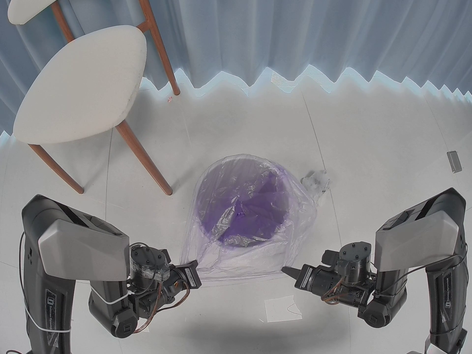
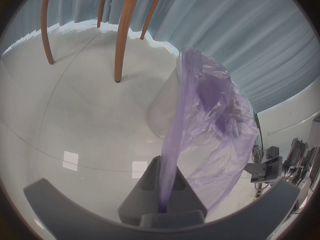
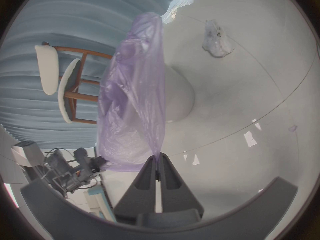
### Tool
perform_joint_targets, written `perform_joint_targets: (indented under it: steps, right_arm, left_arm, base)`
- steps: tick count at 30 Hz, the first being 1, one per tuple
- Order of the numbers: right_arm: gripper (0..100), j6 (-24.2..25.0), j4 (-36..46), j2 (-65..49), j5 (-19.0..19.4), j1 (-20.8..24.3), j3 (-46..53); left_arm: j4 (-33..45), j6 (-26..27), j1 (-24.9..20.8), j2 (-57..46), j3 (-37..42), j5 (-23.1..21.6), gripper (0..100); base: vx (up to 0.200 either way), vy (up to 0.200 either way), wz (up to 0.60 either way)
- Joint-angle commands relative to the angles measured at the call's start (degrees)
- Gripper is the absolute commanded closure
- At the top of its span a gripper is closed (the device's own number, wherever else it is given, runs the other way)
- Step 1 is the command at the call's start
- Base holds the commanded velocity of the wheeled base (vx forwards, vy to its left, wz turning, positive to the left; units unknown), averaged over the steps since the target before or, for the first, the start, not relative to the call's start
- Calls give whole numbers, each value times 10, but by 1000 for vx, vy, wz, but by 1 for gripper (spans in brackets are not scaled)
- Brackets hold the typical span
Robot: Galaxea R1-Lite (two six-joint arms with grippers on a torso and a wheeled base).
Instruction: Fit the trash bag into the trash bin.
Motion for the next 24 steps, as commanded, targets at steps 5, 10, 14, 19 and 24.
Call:
perform_joint_targets:
  steps: [5, 10, 14, 19, 24]
  right_arm:
    - [100, -9, -9, 38, -19, -36, -37]
    - [100, -9, -9, 43, -32, -51, -61]
    - [100, -9, -10, 55, -56, -51, -80]
    - [100, -8, -10, 51, -57, -50, -82]
    - [0, -11, -10, 52, -48, -50, -74]
  left_arm:
    - [1, -2, 2, 31, -45, 20, 100]
    - [0, -4, 3, 44, -67, 27, 100]
    - [0, -6, 4, 45, -70, 26, 100]
    - [-1, -7, 6, 42, -70, 26, 100]
    - [-1, -4, 3, 40, -59, 28, 0]
  base:
    - [0, 0, 0]
    - [0, 0, 0]
    - [0, 0, 0]
    - [0, 0, 0]
    - [0, 0, 0]
